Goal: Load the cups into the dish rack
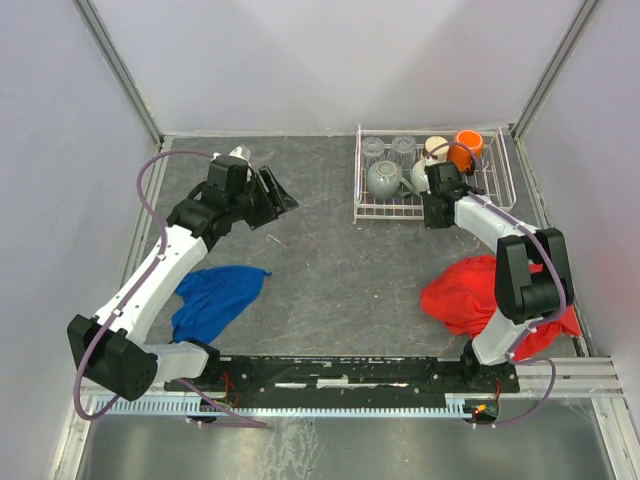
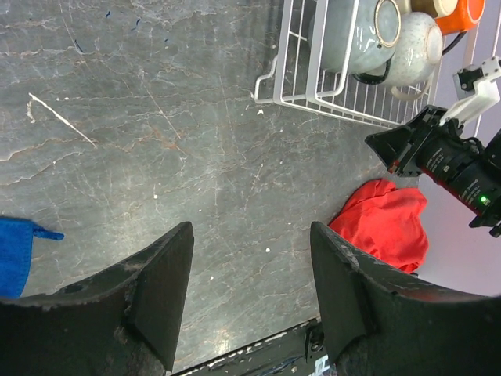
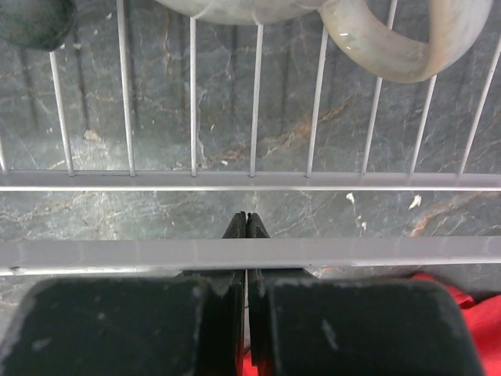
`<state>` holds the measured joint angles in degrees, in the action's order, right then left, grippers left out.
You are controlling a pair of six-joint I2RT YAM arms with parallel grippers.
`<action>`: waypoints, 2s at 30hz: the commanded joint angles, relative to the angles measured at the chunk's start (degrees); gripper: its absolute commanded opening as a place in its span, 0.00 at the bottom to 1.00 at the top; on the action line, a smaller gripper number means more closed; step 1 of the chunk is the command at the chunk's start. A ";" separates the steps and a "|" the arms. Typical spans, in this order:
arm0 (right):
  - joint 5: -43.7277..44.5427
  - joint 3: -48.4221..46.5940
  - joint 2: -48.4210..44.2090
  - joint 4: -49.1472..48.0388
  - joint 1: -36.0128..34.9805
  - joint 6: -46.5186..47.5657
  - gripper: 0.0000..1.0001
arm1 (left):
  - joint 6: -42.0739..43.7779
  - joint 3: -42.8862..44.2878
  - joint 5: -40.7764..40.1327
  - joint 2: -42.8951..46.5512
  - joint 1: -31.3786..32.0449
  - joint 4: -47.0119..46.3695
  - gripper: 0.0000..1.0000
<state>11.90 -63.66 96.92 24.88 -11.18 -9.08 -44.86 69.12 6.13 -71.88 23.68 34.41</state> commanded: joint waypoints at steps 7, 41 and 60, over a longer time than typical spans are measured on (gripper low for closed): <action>-0.91 -5.98 -0.12 -5.69 2.01 2.78 0.01 | 3.70 3.83 -1.33 -1.34 -1.01 -0.48 0.68; 0.73 3.45 -38.32 10.12 3.66 0.61 1.00 | 45.18 -51.74 -24.35 10.66 -13.71 -71.45 0.99; -12.52 23.92 -40.31 -11.23 9.26 11.74 1.00 | 46.04 -65.30 -17.66 -16.87 -18.57 -123.03 0.99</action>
<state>7.20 -45.84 58.94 27.38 -2.57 -3.64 -1.37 9.45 -11.88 -83.09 5.45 -64.45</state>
